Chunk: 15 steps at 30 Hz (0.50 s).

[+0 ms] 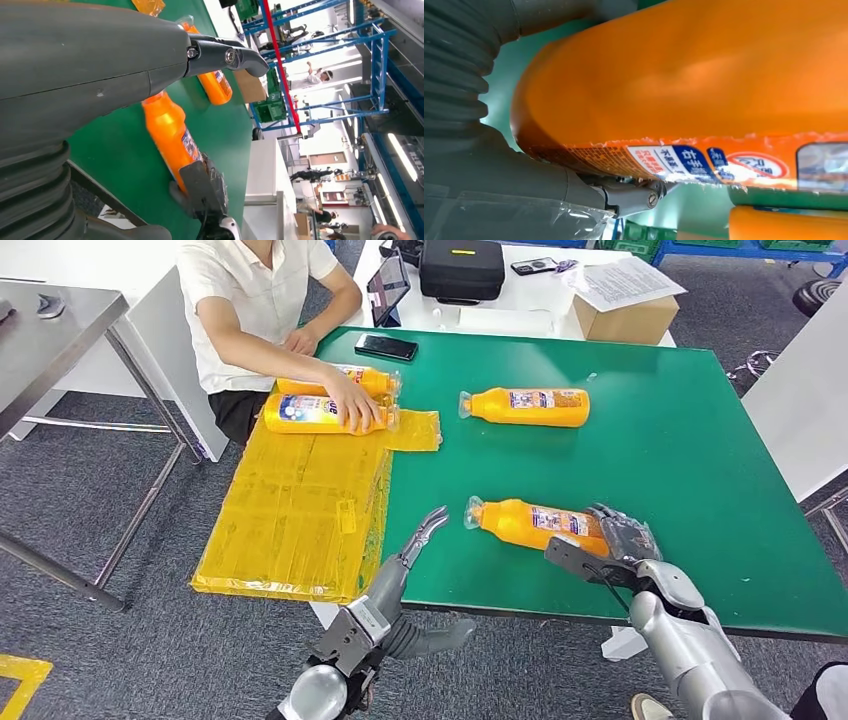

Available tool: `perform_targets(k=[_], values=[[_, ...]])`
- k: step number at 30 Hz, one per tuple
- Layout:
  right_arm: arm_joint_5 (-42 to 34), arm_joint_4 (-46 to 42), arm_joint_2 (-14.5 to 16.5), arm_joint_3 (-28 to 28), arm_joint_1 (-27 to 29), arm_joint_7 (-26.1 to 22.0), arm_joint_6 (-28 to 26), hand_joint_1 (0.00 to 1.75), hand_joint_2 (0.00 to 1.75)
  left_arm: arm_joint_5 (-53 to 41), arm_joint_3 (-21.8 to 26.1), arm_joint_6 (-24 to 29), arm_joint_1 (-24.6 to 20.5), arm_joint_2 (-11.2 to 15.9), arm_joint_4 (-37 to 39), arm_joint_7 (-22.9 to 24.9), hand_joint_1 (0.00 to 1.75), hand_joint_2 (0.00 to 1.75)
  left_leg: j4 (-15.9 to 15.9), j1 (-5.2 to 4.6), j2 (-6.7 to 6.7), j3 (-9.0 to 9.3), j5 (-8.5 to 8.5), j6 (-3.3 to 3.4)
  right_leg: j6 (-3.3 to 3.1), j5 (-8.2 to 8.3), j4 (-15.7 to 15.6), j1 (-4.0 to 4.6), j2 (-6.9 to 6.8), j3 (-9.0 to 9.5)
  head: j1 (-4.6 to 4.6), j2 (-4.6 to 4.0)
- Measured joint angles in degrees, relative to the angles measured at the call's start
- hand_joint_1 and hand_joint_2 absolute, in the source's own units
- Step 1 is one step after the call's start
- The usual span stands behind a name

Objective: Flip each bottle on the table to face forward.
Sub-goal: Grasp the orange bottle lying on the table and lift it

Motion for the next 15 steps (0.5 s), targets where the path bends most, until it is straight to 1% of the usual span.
perform_targets(k=[3, 9, 15], values=[[-4.75, -0.07, -0.67, -0.12, 0.57, -2.33, 2.16, 1.75, 1.75, -0.15, 0.01, -0.22, 0.06, 0.00, 0.00, 0.02, 0.00, 1.75, 0.00, 0.01, -0.04, 0.20, -0.04, 0.03, 0.04, -0.04, -0.03, 0.01, 0.00, -0.02, 0.01, 0.00], [-11.22, -0.88, -1.35, -0.60, 1.82, -5.79, 5.15, 1.75, 1.75, -0.20, 0.04, -0.32, 0.06, 0.00, 0.00, -0.06, 0.00, 1.75, 0.00, 0.03, 0.05, 0.34, -0.06, 0.03, 0.01, 0.01, -0.03, 0.04, 0.03, 0.30, 0.00, 0.00], [-13.59, -2.25, -1.56, -1.38, 3.39, -7.32, 5.49, 1.75, 1.75, 0.28, 0.20, -0.34, 0.05, 0.00, 0.00, -0.25, 0.00, 1.75, 0.00, 0.05, 0.09, 0.44, -0.12, -0.03, 0.01, -0.02, -0.03, 0.07, 0.07, 0.21, 0.01, 0.00]])
